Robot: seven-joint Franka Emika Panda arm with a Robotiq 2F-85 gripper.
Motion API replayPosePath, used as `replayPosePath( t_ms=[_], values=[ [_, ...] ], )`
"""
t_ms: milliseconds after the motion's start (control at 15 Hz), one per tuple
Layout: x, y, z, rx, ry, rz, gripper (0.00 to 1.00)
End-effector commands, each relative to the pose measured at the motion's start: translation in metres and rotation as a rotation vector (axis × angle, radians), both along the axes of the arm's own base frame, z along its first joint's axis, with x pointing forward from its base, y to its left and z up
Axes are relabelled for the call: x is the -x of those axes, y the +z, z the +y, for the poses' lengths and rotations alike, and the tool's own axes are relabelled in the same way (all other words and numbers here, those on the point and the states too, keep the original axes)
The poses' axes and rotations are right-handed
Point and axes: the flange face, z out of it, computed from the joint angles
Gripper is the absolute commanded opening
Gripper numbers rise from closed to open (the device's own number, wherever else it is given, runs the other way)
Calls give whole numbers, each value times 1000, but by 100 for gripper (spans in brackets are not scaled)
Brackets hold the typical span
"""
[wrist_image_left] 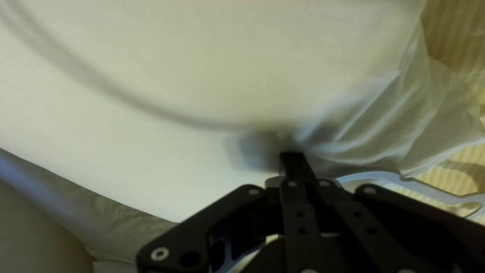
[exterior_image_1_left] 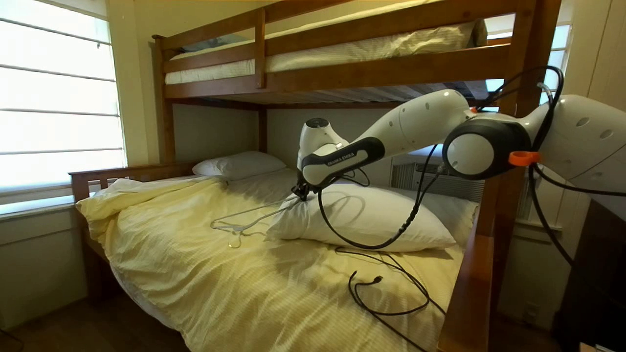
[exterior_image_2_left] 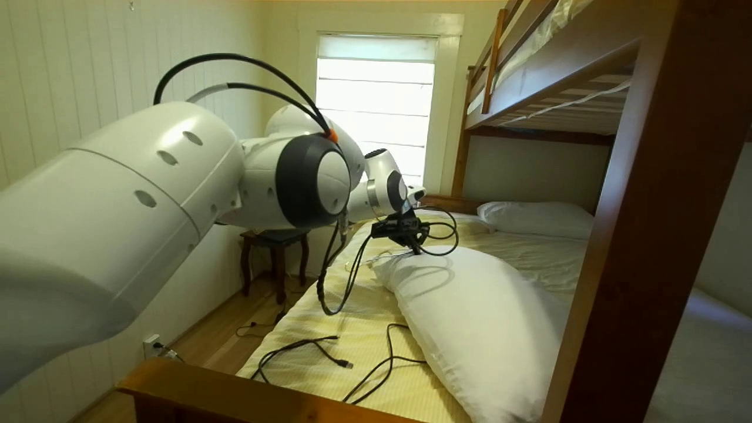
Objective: Push the hanger off the pillow, then move the pillow forward
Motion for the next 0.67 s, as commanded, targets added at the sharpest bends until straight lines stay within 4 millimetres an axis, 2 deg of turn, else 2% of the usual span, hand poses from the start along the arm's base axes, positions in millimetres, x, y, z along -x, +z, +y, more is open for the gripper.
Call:
replayPosePath(
  t_ms=[0,333,600],
  values=[
    [-14,0,5,-35,24,-85,0],
    [-22,0,8,-112,38,-162,0],
    [-29,4,-1,-163,31,-263,0]
  ],
)
